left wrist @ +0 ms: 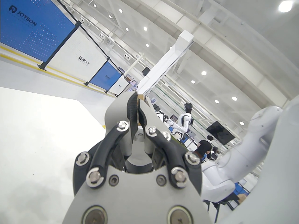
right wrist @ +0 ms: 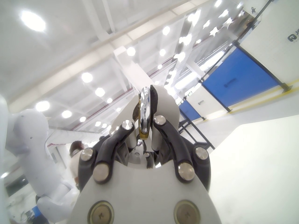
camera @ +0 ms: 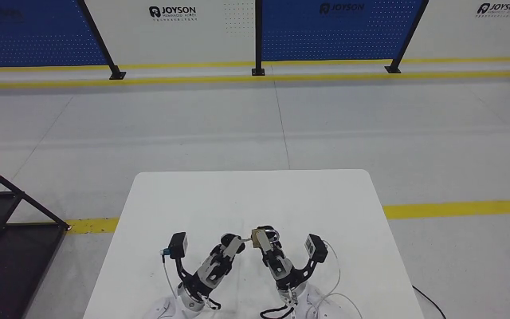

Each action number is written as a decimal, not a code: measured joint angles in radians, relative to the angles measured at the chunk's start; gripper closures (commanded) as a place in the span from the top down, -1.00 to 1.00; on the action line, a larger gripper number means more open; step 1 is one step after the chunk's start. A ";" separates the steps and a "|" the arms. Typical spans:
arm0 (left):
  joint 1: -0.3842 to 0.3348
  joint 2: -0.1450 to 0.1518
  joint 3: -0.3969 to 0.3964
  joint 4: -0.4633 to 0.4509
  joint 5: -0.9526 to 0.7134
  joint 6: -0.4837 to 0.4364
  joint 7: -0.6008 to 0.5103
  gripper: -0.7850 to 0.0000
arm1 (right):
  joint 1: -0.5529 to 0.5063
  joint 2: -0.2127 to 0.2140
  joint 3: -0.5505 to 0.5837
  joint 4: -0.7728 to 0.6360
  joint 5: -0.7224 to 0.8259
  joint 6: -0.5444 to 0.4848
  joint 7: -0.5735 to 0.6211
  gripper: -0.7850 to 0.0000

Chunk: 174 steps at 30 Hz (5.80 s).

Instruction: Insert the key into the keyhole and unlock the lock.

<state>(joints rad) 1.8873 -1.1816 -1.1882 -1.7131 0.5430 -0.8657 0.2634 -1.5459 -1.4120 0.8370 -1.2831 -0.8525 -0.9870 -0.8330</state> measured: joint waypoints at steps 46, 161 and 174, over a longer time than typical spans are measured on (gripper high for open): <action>-0.021 -0.015 0.041 0.012 0.016 0.036 0.010 -0.05 | -0.032 0.000 0.028 -0.057 0.062 0.032 0.098 -1.00; -0.035 -0.021 0.034 0.049 0.052 0.022 -0.004 -0.90 | -0.065 -0.028 0.090 -0.064 0.120 0.031 0.229 -1.00; -0.042 -0.022 0.041 0.055 0.056 0.026 -0.009 -1.00 | -0.063 -0.030 0.090 -0.062 0.132 0.034 0.250 -1.00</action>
<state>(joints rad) 1.8456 -1.2038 -1.1469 -1.6585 0.5992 -0.8394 0.2549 -1.6085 -1.4424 0.9274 -1.3450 -0.7206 -0.9527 -0.5829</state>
